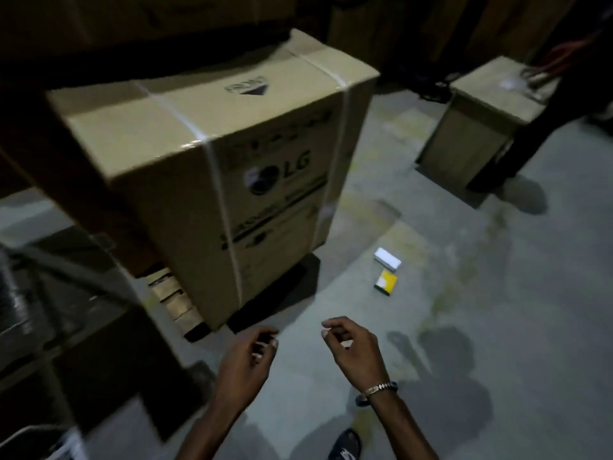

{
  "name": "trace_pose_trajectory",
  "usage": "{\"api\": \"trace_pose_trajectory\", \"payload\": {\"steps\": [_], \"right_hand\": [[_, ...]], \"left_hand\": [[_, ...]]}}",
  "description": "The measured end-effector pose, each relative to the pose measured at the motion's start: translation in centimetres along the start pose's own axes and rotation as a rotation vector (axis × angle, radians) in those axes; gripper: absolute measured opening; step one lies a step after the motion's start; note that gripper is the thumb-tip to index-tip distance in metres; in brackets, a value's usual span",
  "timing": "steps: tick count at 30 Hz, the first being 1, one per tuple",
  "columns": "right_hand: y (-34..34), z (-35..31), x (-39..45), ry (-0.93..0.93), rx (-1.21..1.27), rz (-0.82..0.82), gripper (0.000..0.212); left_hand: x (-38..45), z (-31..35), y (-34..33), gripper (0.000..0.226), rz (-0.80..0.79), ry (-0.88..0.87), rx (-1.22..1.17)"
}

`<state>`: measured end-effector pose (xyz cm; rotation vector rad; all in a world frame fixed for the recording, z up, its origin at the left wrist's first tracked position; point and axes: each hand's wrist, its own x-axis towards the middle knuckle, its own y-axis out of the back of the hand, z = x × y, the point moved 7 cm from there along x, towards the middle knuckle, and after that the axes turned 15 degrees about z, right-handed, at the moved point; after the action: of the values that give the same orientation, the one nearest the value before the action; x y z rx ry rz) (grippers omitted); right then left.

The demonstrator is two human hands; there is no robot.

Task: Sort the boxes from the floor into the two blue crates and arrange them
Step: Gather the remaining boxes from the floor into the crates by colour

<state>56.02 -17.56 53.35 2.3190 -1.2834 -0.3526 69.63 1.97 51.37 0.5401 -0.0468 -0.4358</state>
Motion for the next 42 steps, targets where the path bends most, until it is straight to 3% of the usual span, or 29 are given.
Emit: {"api": "trace_pose_trajectory", "payload": {"steps": [7,12,21,29,35,42], "right_hand": [[17.0,12.2,7.4,-0.134,-0.022,0.156,0.008],[24.5,17.9,12.7,-0.208,-0.009,0.240,0.011],[26.6,26.0,26.0,-0.285,0.019,0.228,0.013],[29.6,29.5,46.2,-0.298,-0.056,0.173,0.008],[27.4,34.2,60.9,-0.314,-0.220,-0.058,0.011],[21.5,42.0,74.6,-0.199,-0.512,-0.458,0.007]], "left_hand": [[-2.1,8.9,-19.5,0.012,-0.245,-0.001,-0.050],[-1.4,15.3,-29.6,0.027,-0.384,-0.046,-0.082],[8.0,19.6,-44.7,0.021,-0.451,-0.004,-0.029],[20.7,22.7,-57.5,0.019,-0.380,0.170,-0.080],[31.2,23.8,-63.0,0.017,-0.199,0.279,-0.088],[36.2,14.4,-70.8,0.013,-0.016,0.587,0.037]]}}
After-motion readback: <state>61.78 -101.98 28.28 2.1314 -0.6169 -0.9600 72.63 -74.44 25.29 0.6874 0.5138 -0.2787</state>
